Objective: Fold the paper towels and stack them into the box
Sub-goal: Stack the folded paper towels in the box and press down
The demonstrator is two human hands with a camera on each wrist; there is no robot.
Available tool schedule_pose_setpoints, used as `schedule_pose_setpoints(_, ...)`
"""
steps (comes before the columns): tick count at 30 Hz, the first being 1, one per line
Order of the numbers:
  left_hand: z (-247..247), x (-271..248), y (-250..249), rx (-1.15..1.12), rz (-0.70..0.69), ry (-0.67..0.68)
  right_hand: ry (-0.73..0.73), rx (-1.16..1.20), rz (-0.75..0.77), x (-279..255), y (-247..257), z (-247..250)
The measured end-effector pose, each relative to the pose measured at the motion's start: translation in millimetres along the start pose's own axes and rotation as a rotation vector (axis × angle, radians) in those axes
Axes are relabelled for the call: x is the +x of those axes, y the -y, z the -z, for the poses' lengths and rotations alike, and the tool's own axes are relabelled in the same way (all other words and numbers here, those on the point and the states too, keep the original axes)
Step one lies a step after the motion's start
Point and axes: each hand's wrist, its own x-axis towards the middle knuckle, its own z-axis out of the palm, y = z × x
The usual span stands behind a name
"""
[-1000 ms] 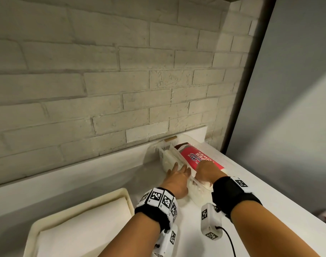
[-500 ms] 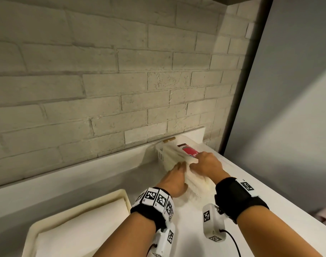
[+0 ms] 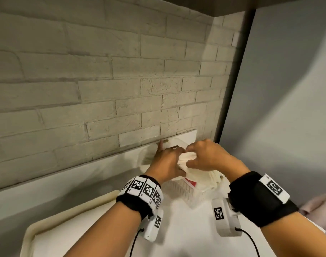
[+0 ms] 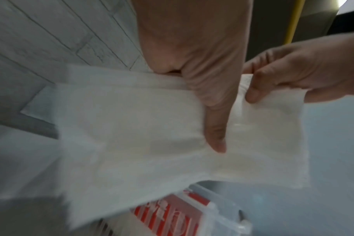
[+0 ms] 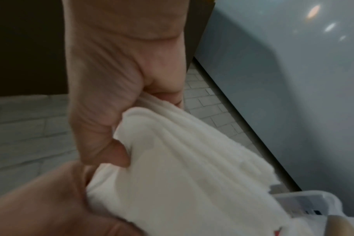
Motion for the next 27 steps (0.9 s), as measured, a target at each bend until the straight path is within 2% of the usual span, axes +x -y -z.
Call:
schedule_pose_setpoints(4,14,-28,-8,-0.192,0.065,0.082,-0.031,0.213,0.03,-24,-4,2)
schedule_pose_setpoints(8,32,-61,-11,-0.36,0.117,0.223,0.087,0.771,0.09,-57,-9,5)
schedule_pose_setpoints(10,39,-82,-9,-0.438,0.163,0.28,0.133,0.945,0.125,-71,-4,-5)
schedule_pose_setpoints(14,45,-135,-3,-0.522,0.283,0.384,0.115,1.06,0.048,-88,22,-40)
schedule_pose_setpoints(20,32,-231,22,-0.62,0.544,0.527,0.374,1.165,0.018,-110,70,-107)
schedule_pose_setpoints(25,31,-307,49,-0.56,0.701,0.644,0.493,1.196,-0.072,-123,106,-164)
schedule_pose_setpoints(27,32,-333,59,-0.516,0.744,0.644,0.515,1.191,-0.104,-124,115,-180)
